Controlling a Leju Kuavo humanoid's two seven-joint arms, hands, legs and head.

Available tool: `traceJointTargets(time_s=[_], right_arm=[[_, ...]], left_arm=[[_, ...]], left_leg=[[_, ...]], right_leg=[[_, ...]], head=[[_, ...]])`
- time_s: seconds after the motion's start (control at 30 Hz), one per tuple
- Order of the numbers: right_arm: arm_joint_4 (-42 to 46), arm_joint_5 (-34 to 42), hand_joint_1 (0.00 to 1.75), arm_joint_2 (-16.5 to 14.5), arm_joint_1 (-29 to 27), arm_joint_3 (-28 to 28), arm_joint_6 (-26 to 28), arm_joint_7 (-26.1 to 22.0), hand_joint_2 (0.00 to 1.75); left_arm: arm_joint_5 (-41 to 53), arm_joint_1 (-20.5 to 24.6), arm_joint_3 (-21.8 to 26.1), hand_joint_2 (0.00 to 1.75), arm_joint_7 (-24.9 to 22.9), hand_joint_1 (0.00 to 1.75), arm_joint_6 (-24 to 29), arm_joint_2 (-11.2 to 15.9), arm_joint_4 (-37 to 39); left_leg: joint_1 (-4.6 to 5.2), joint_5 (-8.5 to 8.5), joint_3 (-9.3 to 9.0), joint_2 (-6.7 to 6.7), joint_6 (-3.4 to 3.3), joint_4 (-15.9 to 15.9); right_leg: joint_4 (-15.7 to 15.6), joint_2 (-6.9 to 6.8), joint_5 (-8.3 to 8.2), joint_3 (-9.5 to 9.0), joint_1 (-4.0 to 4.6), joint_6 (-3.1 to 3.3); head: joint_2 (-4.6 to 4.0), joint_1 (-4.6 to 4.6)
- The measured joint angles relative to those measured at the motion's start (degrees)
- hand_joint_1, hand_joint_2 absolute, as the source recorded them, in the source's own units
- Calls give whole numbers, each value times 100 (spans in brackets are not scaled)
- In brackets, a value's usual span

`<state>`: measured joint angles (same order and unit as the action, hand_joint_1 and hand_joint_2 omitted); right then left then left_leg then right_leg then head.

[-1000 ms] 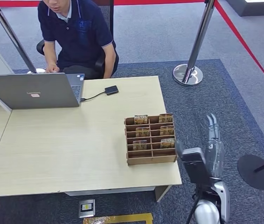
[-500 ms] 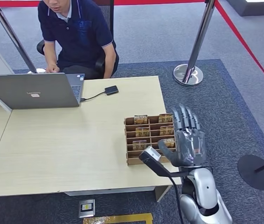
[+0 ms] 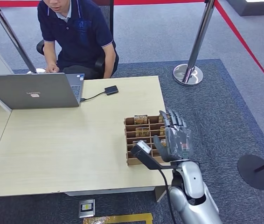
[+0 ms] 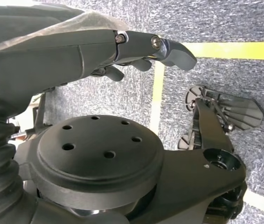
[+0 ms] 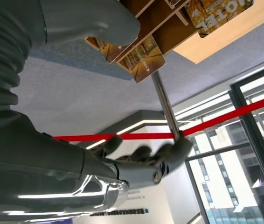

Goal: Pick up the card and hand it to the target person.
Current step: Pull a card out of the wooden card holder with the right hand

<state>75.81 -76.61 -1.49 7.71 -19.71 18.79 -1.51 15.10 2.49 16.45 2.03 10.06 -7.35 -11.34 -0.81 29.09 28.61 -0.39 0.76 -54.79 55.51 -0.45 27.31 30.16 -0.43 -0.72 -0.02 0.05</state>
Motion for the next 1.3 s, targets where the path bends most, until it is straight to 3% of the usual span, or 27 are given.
traceJointTargets(time_s=[0.3,0.6,0.67,0.8,0.93,1.1,1.3], right_arm=[[-135,-1178,175,224,1,1,-582,395,175],[-138,-958,162,669,90,-7,-767,261,175],[-167,-804,148,689,109,-8,-747,238,175],[-262,-630,84,696,128,-9,-650,238,175],[-306,-560,48,697,123,-9,-560,241,175],[-307,-547,51,697,80,-10,-552,243,175],[-305,-541,42,696,43,-11,-552,247,175]], left_arm=[[91,3,2,175,68,0,-82,67,0],[115,4,81,175,125,0,-88,104,0],[139,5,101,175,125,0,-88,104,0],[183,6,125,175,134,0,-89,104,0],[210,7,137,175,135,0,-89,107,0],[243,6,143,175,135,0,-88,117,0],[252,6,143,175,135,0,-89,128,0]], left_leg=[[0,0,1,0,0,0],[1,0,1,0,0,-1],[0,0,1,0,0,-1],[0,0,1,0,0,-1],[0,0,1,0,0,-1],[0,0,1,0,0,-1],[0,0,1,0,0,-1]], right_leg=[[-1,0,0,0,0,0],[-1,0,-1,0,-1,-1],[0,0,-1,0,-1,0],[0,0,0,0,0,0],[0,0,-1,0,0,0],[-1,0,-1,0,0,0],[-1,0,-1,0,0,0]], head=[[0,1],[0,1],[0,1],[0,1],[0,1],[0,1],[0,1]])
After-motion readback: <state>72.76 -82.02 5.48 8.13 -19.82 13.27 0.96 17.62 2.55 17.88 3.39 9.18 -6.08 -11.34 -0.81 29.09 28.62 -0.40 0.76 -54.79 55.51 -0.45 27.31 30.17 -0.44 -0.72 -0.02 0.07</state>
